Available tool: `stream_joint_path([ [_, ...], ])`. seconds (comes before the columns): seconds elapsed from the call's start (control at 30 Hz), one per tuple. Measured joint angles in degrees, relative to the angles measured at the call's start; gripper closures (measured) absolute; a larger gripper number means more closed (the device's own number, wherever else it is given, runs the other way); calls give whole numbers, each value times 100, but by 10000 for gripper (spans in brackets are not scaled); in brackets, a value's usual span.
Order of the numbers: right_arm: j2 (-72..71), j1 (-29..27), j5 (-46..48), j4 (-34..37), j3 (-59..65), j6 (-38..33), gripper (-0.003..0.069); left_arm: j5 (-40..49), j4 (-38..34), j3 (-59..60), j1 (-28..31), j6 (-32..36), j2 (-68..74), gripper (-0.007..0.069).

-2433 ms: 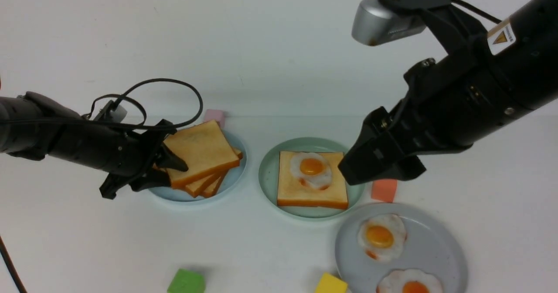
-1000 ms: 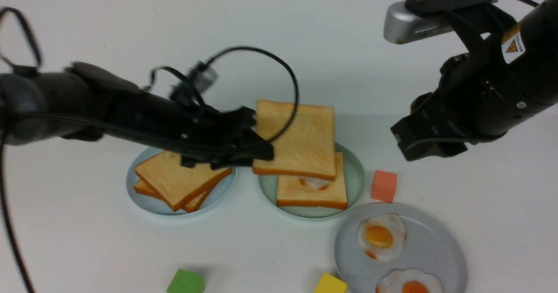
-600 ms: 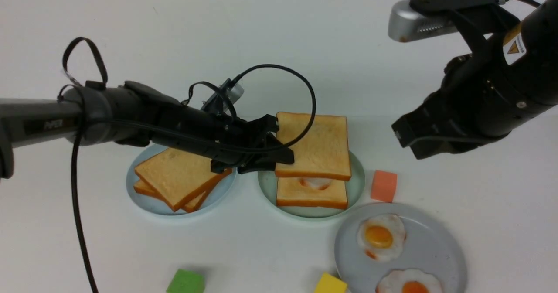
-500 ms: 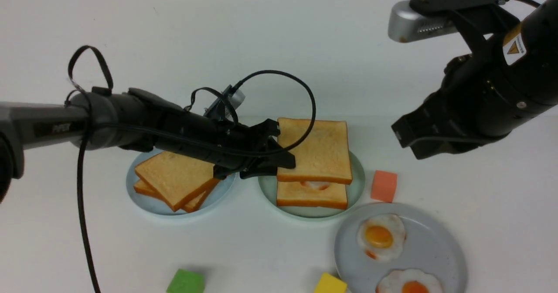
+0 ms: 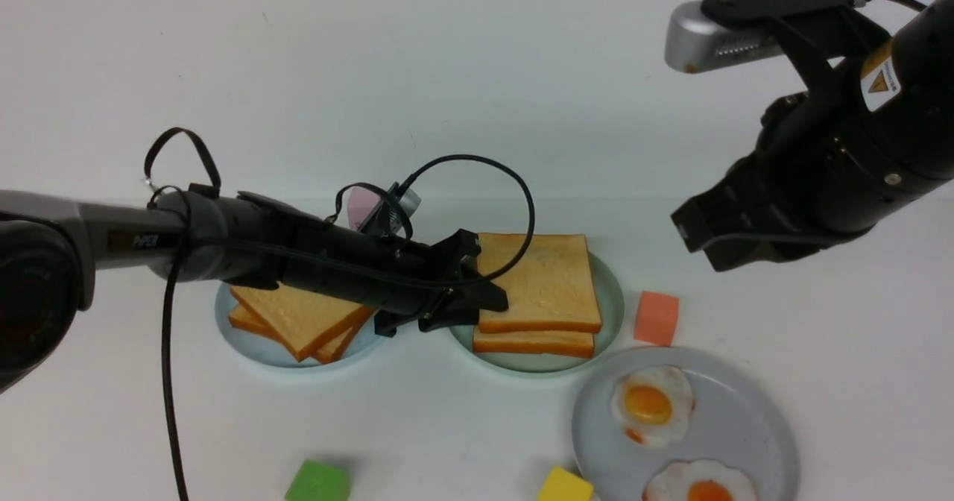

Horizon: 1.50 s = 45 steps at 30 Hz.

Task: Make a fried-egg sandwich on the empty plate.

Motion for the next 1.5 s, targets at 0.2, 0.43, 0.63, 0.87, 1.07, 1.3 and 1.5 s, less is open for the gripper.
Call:
stream_joint_path([
  [0.2,0,0,12,0,0,0,666,0,-21,0,0,-5,0,449],
  [0.43,0,0,12,0,0,0,662,64,-16,0,0,-5,-6,279],
  [0.63,0,0,-25,32,0,0,661,129,213,0,0,-20,-151,176],
  [0.87,0,0,-25,98,0,0,655,-33,1245,0,93,-783,-528,162],
  [1.07,0,0,-25,98,0,0,652,-130,2300,0,273,-1362,-946,162],
  [1.3,0,0,-25,100,0,0,648,29,3381,0,302,-1956,-1759,168],
  [1.5,0,0,-32,100,0,0,645,268,5415,0,302,-3263,-2590,260],
])
